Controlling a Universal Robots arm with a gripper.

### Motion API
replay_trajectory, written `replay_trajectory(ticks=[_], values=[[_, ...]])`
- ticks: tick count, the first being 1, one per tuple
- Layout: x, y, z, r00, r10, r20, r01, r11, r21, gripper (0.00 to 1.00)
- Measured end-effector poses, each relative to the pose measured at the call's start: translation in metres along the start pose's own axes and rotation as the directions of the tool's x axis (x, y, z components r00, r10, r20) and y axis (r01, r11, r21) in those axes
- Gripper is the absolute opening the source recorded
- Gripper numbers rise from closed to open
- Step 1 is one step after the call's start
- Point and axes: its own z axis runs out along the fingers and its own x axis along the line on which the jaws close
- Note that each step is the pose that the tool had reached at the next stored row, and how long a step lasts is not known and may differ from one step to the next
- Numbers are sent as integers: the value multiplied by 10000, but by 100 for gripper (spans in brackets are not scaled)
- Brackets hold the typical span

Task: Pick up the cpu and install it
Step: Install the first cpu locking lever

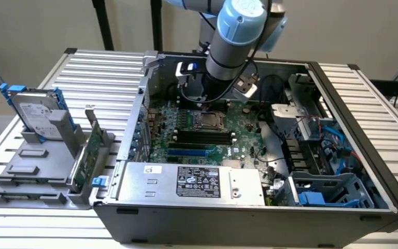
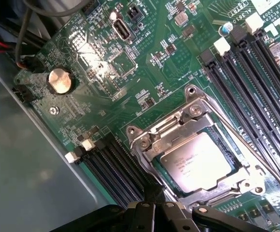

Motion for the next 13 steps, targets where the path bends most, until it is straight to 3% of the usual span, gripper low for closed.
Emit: replay_trajectory(ticks=[13], values=[[88, 119, -6, 10000, -38, -7, 38, 10000, 20, 11]])
